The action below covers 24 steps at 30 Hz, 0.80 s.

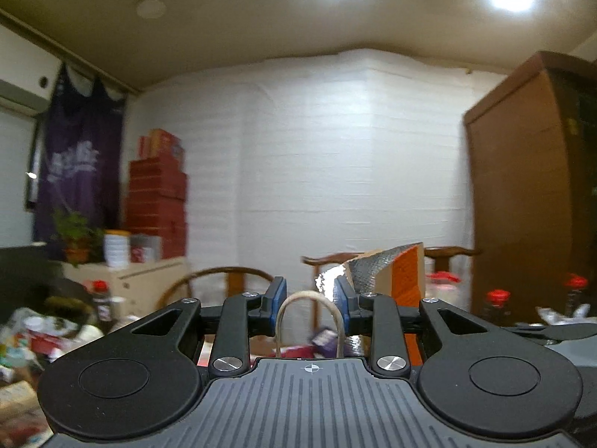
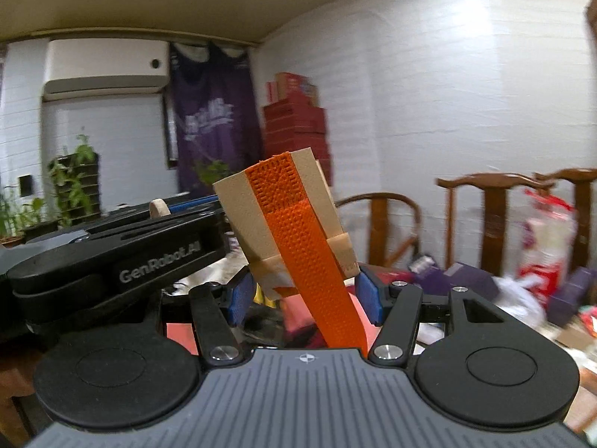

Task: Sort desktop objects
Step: 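Lower both items into the pink basin and open both tools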

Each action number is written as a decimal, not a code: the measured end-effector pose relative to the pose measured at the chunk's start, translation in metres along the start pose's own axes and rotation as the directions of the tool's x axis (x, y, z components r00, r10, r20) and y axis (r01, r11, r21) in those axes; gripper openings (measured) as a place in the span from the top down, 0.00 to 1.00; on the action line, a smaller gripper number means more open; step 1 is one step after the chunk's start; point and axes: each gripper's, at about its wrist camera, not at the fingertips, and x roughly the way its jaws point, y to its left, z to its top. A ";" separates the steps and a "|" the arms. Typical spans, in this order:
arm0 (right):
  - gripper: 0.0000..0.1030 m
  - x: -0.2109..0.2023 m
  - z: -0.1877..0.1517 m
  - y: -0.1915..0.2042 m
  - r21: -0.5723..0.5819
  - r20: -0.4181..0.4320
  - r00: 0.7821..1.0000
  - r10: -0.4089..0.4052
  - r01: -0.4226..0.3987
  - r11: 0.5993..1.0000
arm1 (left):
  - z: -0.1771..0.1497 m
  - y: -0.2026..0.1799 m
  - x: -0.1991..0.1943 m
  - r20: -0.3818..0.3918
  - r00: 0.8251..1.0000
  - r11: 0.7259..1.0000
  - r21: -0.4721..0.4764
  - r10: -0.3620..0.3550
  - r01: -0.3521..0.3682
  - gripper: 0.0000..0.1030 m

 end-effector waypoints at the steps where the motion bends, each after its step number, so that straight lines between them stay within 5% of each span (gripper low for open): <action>1: 0.39 0.008 0.002 0.006 -0.002 -0.009 1.000 0.016 -0.016 1.000 | 0.000 0.007 0.001 -0.004 1.000 1.000 -0.002 0.023 -0.023 0.62; 6: 0.38 0.043 -0.003 0.022 -0.010 -0.048 0.996 0.071 -0.071 0.997 | -0.012 0.034 0.011 -0.055 0.997 0.997 -0.048 0.063 -0.066 0.60; 13: 0.37 0.071 -0.017 0.020 -0.021 -0.110 0.994 0.029 -0.031 0.999 | -0.038 0.063 0.035 -0.149 0.979 0.987 -0.061 0.140 -0.150 0.51; 21: 0.27 0.058 -0.011 -0.020 0.129 -0.094 0.994 0.058 -0.046 0.991 | -0.061 0.069 0.041 -0.210 0.955 0.977 0.014 0.209 -0.211 0.47; 24: 0.27 0.037 -0.022 -0.034 0.120 -0.113 0.992 0.060 -0.046 0.992 | -0.075 0.072 0.038 -0.253 0.953 0.984 -0.019 0.169 -0.179 0.47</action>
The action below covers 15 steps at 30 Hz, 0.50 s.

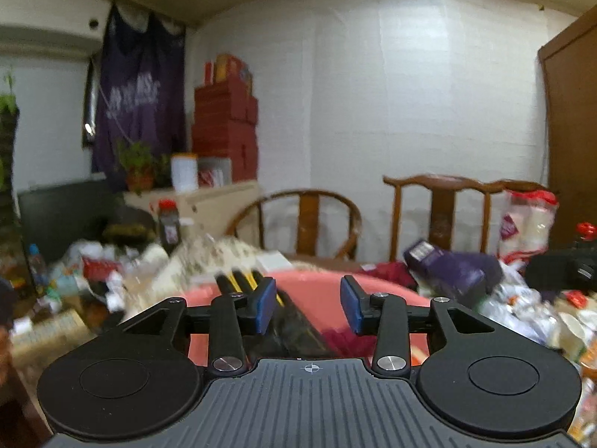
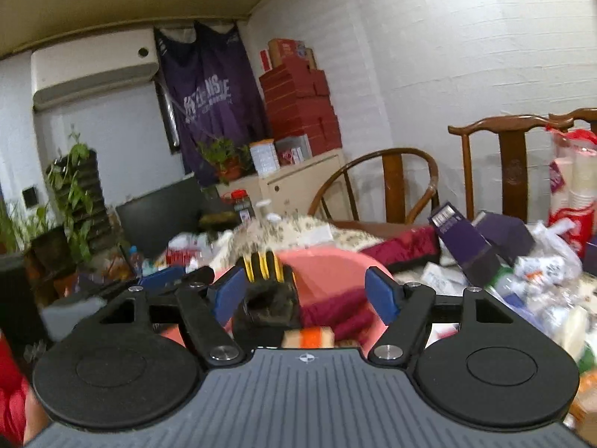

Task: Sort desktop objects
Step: 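Lower both items into the pink basin and open both tools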

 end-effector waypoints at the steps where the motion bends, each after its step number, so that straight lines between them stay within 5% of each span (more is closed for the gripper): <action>1: 0.27 -0.010 -0.008 -0.005 -0.012 -0.010 1.000 0.001 -0.001 1.000 | -0.004 0.000 -0.001 -0.016 1.000 1.000 -0.006 -0.020 0.020 0.47; 5: 0.27 -0.045 -0.038 -0.025 -0.028 -0.053 0.999 -0.005 0.003 1.000 | -0.020 -0.005 -0.003 -0.079 0.990 0.993 0.010 -0.118 0.119 0.37; 10: 0.27 -0.081 -0.066 -0.062 0.007 -0.073 0.995 -0.062 0.062 0.998 | -0.036 -0.032 0.003 -0.168 0.943 0.957 -0.002 -0.286 0.290 0.37; 15: 0.27 -0.096 -0.076 -0.102 0.048 -0.063 0.989 -0.131 0.134 0.990 | -0.039 -0.057 0.023 -0.218 0.927 0.950 -0.007 -0.305 0.311 0.36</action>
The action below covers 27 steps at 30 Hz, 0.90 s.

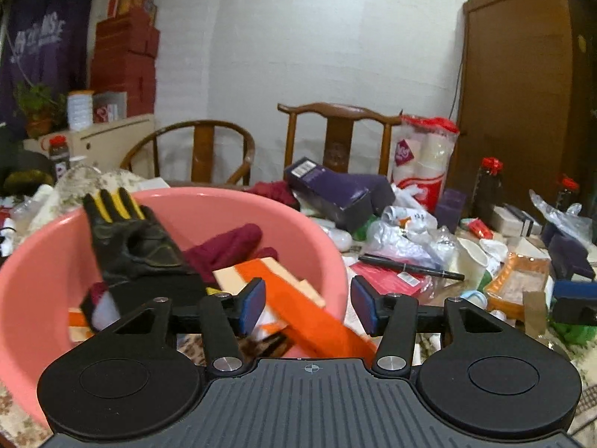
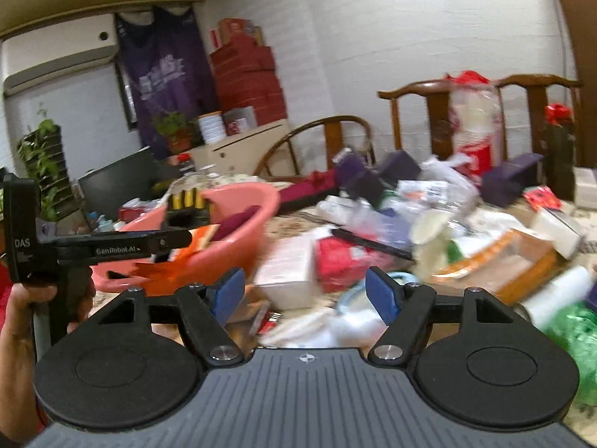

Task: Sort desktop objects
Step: 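Lower both items into the pink basin and open both tools, then move the open left tool down to the beige envelope on the table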

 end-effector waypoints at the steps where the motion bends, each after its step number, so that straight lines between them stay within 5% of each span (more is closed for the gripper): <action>1: 0.26 0.000 -0.001 -0.007 0.015 0.001 1.000 -0.004 0.004 1.000 | 0.004 0.003 0.009 -0.023 1.000 1.000 -0.028 -0.003 0.002 0.34; 4: 0.26 0.000 -0.004 -0.024 0.048 0.014 1.000 0.004 -0.004 0.999 | 0.015 0.020 0.039 -0.131 0.991 0.993 -0.116 -0.007 -0.009 0.34; 5: 0.26 -0.001 -0.006 -0.028 0.056 0.023 1.000 0.005 -0.007 0.998 | 0.017 0.031 0.050 -0.170 0.985 0.985 -0.173 -0.025 -0.005 0.24; 7: 0.23 -0.004 -0.010 -0.035 0.059 0.047 0.999 0.005 -0.008 0.998 | 0.020 0.055 0.066 -0.251 0.967 0.955 -0.293 -0.037 -0.040 0.20; 11: 0.23 -0.002 -0.020 -0.038 0.058 0.055 0.998 0.012 -0.015 0.998 | 0.022 0.091 0.087 -0.420 0.906 0.913 -0.355 0.038 -0.203 0.22; 13: 0.23 -0.002 -0.024 -0.034 0.042 0.053 0.998 0.017 -0.019 0.999 | 0.025 0.091 0.093 -0.476 0.875 0.931 -0.272 0.089 -0.243 0.28; 16: 0.23 -0.005 -0.025 -0.027 0.017 0.064 0.997 0.043 -0.044 0.999 | 0.034 0.073 0.093 -0.443 0.831 0.932 0.029 0.336 -0.362 0.25; 19: 0.21 -0.010 -0.026 -0.024 0.001 0.085 0.994 0.061 -0.062 0.998 | 0.040 0.069 0.096 -0.355 0.766 0.845 0.219 0.535 -0.488 0.24; 21: 0.19 -0.011 -0.026 -0.022 -0.002 0.089 0.993 0.072 -0.072 0.997 | 0.041 0.071 0.092 -0.273 0.751 0.798 0.224 0.602 -0.559 0.17; 23: 0.19 -0.009 -0.028 -0.021 -0.007 0.081 0.994 0.076 -0.076 0.997 | 0.038 0.070 0.084 -0.195 0.756 0.780 0.207 0.625 -0.591 0.12; 24: 0.18 -0.008 -0.029 -0.021 -0.009 0.074 0.994 0.078 -0.078 0.997 | 0.037 0.069 0.080 -0.183 0.779 0.799 0.192 0.599 -0.569 0.11; 27: 0.19 -0.001 -0.031 -0.021 -0.019 0.033 0.995 0.091 -0.091 0.996 | 0.036 0.069 0.057 -0.249 0.909 0.940 0.011 0.333 -0.341 0.10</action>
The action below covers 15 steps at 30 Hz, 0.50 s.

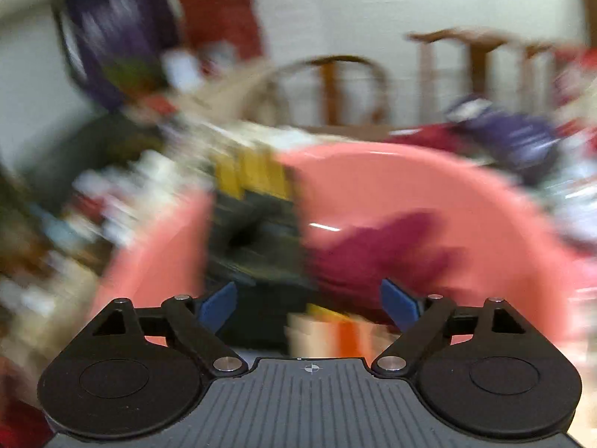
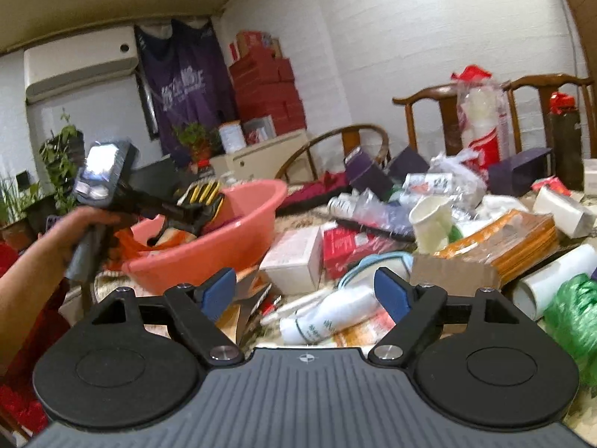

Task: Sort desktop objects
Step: 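Move the open left tool down to the beige envelope on the table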

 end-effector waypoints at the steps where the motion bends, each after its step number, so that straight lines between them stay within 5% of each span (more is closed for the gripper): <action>1: 0.19 0.002 -0.001 0.000 -0.007 -0.013 1.000 0.002 -0.002 1.000 | -0.004 0.000 -0.006 -0.009 0.997 0.996 -0.030 -0.079 0.079 0.08; 3: 0.19 0.006 -0.001 -0.004 -0.012 -0.025 1.000 -0.014 0.014 1.000 | -0.018 -0.008 -0.025 0.029 0.990 0.990 -0.035 -0.135 0.136 0.07; 7: 0.18 0.008 0.002 -0.020 0.067 -0.037 0.999 -0.016 0.018 0.998 | -0.049 -0.037 -0.071 0.174 0.979 0.992 0.089 -0.106 0.092 0.04; 9: 0.18 0.007 0.004 -0.026 0.106 -0.041 0.999 -0.003 0.007 0.994 | -0.070 -0.056 -0.094 0.232 0.961 0.980 0.162 -0.149 0.113 0.03; 12: 0.18 0.006 0.004 -0.026 0.098 -0.048 0.999 0.000 0.005 0.995 | -0.103 -0.081 -0.108 0.250 0.946 0.954 0.266 -0.205 0.137 0.01; 15: 0.18 0.007 0.004 -0.025 0.088 -0.063 0.998 0.009 -0.003 0.996 | -0.133 -0.099 -0.108 0.279 0.947 0.929 0.367 -0.161 0.050 0.01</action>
